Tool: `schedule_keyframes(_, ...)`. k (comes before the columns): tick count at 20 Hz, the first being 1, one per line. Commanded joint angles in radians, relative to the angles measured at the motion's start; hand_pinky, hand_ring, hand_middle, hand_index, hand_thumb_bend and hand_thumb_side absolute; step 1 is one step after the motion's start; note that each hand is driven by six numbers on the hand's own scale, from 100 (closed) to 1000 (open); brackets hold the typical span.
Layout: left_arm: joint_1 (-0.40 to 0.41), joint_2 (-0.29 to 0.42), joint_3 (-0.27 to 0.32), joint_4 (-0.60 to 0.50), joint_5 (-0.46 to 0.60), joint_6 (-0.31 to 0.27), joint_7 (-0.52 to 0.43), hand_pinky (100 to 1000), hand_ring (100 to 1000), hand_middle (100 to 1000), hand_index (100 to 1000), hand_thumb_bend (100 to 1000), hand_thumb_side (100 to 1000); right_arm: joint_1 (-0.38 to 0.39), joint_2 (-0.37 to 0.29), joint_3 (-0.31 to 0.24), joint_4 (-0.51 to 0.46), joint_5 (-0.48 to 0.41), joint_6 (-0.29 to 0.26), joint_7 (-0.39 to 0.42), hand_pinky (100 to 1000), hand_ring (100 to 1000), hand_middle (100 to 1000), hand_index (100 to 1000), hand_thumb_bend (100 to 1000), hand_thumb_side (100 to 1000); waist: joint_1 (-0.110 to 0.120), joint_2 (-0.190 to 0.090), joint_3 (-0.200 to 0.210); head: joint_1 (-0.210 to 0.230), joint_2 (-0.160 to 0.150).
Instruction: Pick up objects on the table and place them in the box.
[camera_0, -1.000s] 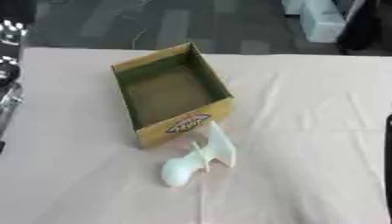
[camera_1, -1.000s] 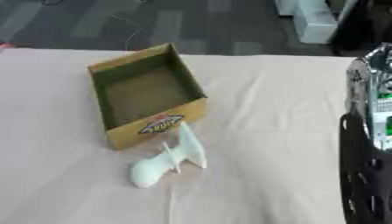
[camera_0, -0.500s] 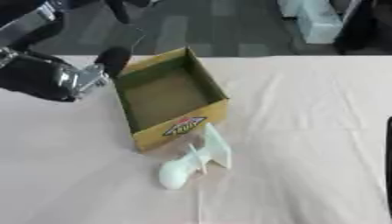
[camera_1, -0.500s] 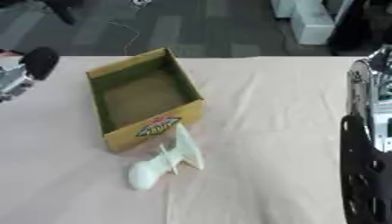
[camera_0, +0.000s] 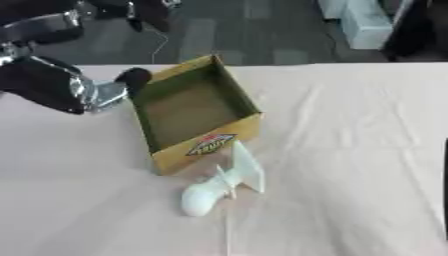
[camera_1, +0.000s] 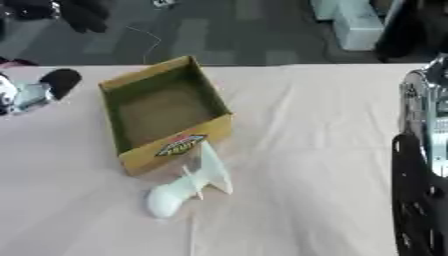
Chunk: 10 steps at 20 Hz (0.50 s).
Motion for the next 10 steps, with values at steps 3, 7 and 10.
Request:
schedule_keyframes(3,-0.062,0.05,-0.015,-0.011,0.015,-0.006,-0.123,706,742,804,860,129,750,-0.011,-0.018,0.007,-0.013,-0.01,0.003,0.01,684,583,591,714,100,888,0.007,-0.015,-0.008,-0.007,0.0)
schedule_keyframes(7,-0.099,0.039,-0.066,-0.011,0.003,-0.022,-0.191,705,761,796,857,199,763,-0.013,-0.014,0.011,-0.013,-0.015,0.005,0.015,684,583,591,714,100,888,0.012,-0.016,-0.014,-0.002,0.0)
schedule_keyframes(10,-0.107,0.022,-0.116,-0.011,-0.018,-0.03,-0.222,687,755,790,851,231,793,-0.016,-0.011,0.014,-0.013,-0.019,0.006,0.018,684,582,590,714,100,899,0.015,-0.016,-0.021,0.008,0.0)
